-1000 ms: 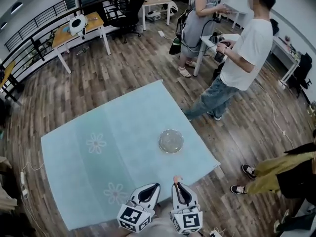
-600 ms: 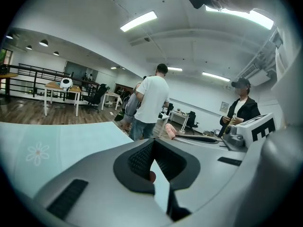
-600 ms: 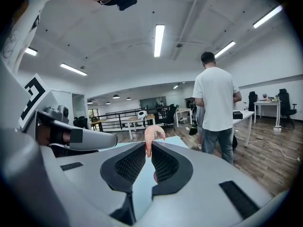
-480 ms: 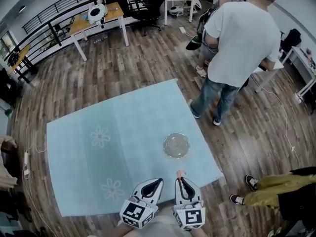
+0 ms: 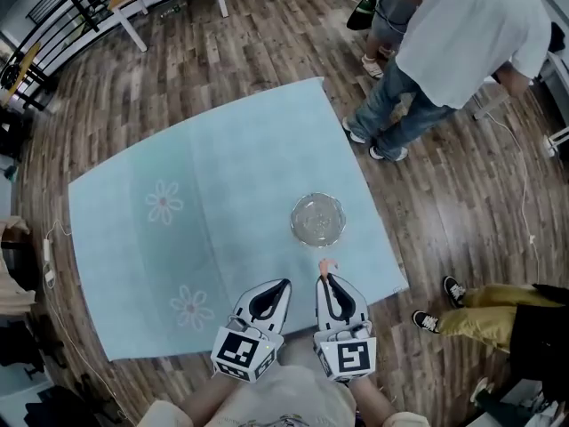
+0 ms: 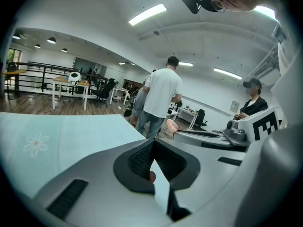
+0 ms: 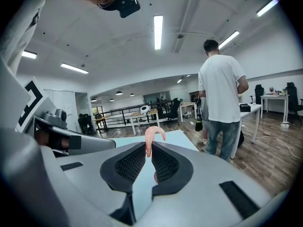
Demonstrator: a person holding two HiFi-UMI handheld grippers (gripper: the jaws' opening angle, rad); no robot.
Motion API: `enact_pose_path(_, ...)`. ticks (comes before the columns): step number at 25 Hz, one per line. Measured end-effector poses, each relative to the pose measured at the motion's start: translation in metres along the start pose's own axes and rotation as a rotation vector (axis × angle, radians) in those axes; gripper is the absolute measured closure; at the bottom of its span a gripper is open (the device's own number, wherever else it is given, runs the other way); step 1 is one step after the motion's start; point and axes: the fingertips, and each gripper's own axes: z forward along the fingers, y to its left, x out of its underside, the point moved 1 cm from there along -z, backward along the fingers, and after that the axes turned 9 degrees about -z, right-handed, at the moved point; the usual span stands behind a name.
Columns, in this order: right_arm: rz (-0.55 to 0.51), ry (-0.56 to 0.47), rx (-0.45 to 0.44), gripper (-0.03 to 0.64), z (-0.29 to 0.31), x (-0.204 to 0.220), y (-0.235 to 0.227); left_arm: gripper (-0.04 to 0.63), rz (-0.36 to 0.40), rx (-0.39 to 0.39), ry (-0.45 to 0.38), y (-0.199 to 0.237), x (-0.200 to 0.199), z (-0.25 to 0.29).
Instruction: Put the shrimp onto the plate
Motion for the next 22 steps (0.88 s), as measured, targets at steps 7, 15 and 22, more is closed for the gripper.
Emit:
enact_pose_path(7, -0.009, 0.058, -0.021, 0.561, 0.036, 0.036, -0.026, 0.595, -0.016, -0.032, 0.014, 0.020, 0.013, 0.041)
enact_pose_path(15, -0.016, 0.114, -0.047, 0.561, 0.079, 0.076, -0.045, 0.595, -0.026, -0.058, 0.050, 0.048, 0.039, 0.087)
enact_pose_path(22, -0.006, 0.156, -0.074, 0.561, 0.104, 0.108, -0.058, 0.596, -0.056, -0.087, 0.082, 0.062, 0.065, 0.116)
